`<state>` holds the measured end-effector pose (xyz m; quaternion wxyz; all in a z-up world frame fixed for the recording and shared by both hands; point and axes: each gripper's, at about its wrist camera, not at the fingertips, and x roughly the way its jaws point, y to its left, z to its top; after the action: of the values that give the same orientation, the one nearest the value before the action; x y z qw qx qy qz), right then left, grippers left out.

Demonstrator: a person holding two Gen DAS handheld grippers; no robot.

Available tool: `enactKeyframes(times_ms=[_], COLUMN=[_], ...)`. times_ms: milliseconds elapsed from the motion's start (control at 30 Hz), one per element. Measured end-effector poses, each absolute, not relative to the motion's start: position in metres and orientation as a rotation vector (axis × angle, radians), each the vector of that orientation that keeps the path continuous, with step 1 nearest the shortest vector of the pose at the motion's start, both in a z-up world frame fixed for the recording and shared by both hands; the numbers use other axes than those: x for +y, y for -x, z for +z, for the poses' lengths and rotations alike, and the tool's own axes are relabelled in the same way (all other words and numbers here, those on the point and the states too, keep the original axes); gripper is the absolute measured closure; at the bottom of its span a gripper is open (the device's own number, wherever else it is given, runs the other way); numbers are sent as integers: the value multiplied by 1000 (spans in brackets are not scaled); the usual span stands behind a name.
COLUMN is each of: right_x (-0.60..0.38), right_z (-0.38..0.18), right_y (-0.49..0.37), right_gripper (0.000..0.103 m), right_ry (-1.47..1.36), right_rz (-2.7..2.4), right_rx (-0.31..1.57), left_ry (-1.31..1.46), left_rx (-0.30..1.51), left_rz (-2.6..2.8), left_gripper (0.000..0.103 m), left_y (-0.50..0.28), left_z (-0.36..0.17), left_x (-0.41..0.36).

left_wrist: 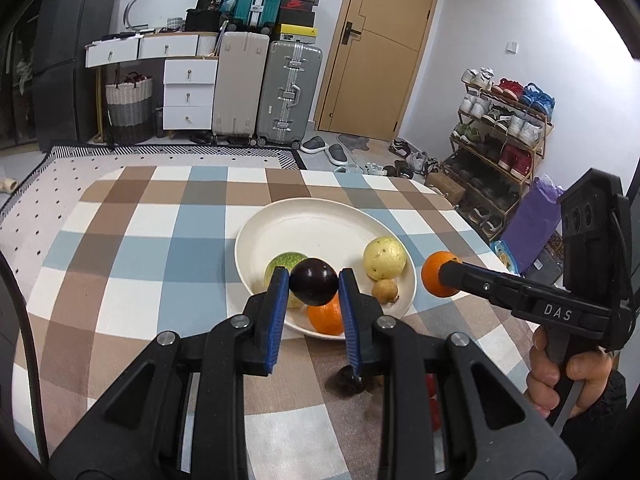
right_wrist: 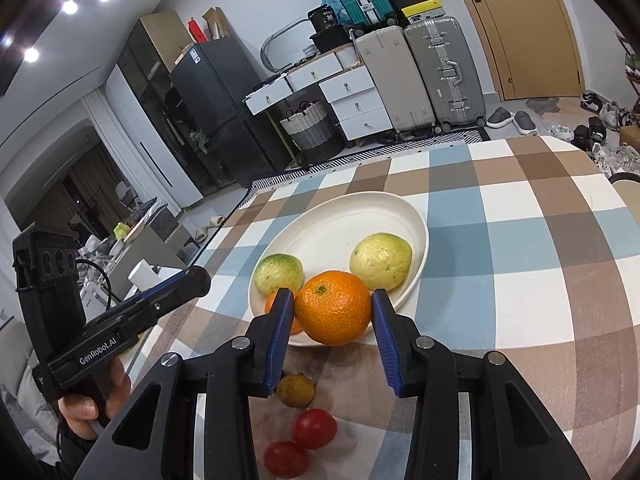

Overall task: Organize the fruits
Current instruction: 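Carry the plum in the left tool while the right tool carries the mandarin over the plate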

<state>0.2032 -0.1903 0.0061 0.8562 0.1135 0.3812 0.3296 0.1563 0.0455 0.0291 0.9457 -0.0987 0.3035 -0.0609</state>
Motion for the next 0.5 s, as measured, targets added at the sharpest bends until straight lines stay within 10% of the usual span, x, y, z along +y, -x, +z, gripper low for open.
enactKeyframes(times_ms=[500], right_x=[-185], right_z=[25], right_y=[-226], right_gripper=[62], right_ry=[-252], right_rz=[652], right_rx=[812], left_ry=[190], left_rx=[619], left_rz=[-139], left_gripper=[80], left_y=[-195], left_z=[36], left_x=[30])
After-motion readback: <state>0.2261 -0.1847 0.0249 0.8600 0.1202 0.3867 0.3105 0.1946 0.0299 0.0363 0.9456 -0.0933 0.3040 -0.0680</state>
